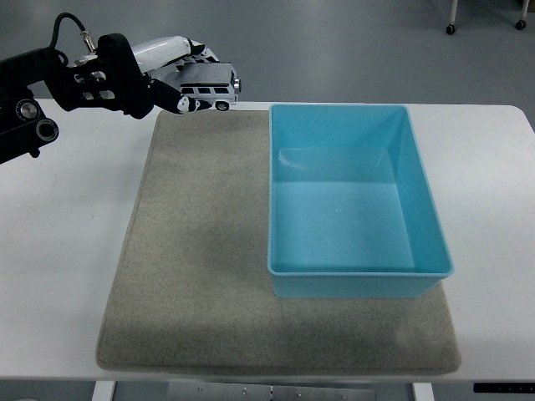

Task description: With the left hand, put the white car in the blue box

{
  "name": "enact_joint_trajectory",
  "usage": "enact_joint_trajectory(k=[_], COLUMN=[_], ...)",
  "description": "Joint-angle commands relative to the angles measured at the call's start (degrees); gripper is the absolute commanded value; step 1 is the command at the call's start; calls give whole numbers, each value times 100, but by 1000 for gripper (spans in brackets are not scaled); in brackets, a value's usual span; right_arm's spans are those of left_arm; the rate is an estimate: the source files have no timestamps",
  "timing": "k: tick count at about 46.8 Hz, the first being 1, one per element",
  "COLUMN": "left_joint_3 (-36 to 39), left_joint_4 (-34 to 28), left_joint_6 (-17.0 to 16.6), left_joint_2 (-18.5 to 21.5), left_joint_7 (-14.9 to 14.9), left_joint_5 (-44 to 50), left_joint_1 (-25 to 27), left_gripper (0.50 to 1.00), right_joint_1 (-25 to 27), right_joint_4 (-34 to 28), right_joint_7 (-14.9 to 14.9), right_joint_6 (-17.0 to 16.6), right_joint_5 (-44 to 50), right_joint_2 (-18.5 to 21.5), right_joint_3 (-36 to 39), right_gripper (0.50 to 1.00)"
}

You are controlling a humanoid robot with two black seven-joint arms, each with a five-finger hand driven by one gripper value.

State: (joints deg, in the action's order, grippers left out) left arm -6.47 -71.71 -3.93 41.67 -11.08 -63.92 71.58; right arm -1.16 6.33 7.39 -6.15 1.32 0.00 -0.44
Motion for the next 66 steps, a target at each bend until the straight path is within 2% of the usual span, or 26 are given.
enact_joint_trajectory(k=[1,9,16,23,32,42,53,66], left_joint_3=[-3,5,14,76,427,489,796,884], left_joint_4=[-308,-651,-669,-643,-458,-98,61,113], left_joint_6=[67,111,419,463,463,463,463,463], left_joint_2=[-53,-299,-852,-1275,-1732,-2241,-2532,-2550], left_joint_7=[1,1,-17,-8,-8,-26,-26,-17], left_joint_5=[-15,-42,-77,-217,-375,-595,-692,-692], left_joint_1=[163,321,365,304,269,40,-57,-65], left_gripper=[500,500,500,500,500,500,500,500], right_joint_1=[2,2,2,2,2,2,2,-7], right_joint_4=[0,0,0,0,0,0,0,0], right_joint_7=[0,0,0,0,0,0,0,0], right_joint_6=[0,0,0,0,0,0,0,0], right_joint_5=[0,0,0,0,0,0,0,0], right_joint_2=[0,0,0,0,0,0,0,0], right_joint_3=[0,0,0,0,0,0,0,0], right_gripper=[936,936,938,936,936,936,936,936])
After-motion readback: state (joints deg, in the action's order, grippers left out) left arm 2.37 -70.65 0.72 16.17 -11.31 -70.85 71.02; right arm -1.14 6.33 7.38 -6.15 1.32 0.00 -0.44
